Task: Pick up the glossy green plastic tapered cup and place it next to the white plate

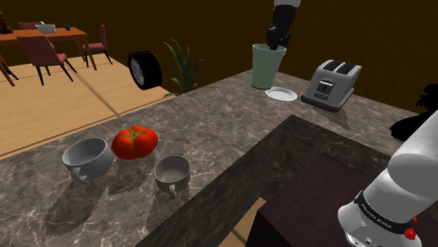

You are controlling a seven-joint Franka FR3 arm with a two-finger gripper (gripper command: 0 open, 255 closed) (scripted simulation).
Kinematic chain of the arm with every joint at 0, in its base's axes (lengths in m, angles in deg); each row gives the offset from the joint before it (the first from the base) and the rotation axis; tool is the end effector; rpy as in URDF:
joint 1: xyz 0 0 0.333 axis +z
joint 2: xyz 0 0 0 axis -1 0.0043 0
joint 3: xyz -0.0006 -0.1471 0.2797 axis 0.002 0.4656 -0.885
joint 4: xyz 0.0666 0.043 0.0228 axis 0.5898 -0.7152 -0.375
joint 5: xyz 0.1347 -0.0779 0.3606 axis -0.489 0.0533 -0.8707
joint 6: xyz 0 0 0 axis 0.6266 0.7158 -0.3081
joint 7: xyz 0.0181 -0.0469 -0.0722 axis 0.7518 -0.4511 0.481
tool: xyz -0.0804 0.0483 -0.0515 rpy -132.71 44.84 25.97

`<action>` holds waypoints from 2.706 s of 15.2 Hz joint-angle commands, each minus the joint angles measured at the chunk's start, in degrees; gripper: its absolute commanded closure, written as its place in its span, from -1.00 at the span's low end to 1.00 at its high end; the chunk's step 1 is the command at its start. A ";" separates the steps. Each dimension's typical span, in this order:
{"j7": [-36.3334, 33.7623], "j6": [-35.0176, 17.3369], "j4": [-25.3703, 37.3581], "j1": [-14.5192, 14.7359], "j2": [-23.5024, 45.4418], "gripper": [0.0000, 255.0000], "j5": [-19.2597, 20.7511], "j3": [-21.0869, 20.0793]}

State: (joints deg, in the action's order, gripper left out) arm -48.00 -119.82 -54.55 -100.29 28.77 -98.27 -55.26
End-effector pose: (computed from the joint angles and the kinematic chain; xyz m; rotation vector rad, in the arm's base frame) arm 0.5426 -0.0652 0.5922 -2.9413 -0.0098 0.1894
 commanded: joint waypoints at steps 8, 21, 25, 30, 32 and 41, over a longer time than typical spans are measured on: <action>11.71 3.00 5.31 -6.15 4.11 1.00 1.61 5.70; 27.56 11.85 28.74 -17.11 20.73 1.00 1.29 12.12; 28.85 9.93 27.42 -17.86 21.46 1.00 1.37 12.39; 29.15 5.19 21.09 -17.34 19.87 1.00 1.72 12.40; 29.26 3.41 18.88 -17.19 19.43 1.00 1.82 12.40; 29.79 -3.98 10.51 -16.70 18.47 1.00 2.00 12.34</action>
State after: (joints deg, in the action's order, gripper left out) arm -18.26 -122.95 -43.08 -117.05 47.41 -96.29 -42.91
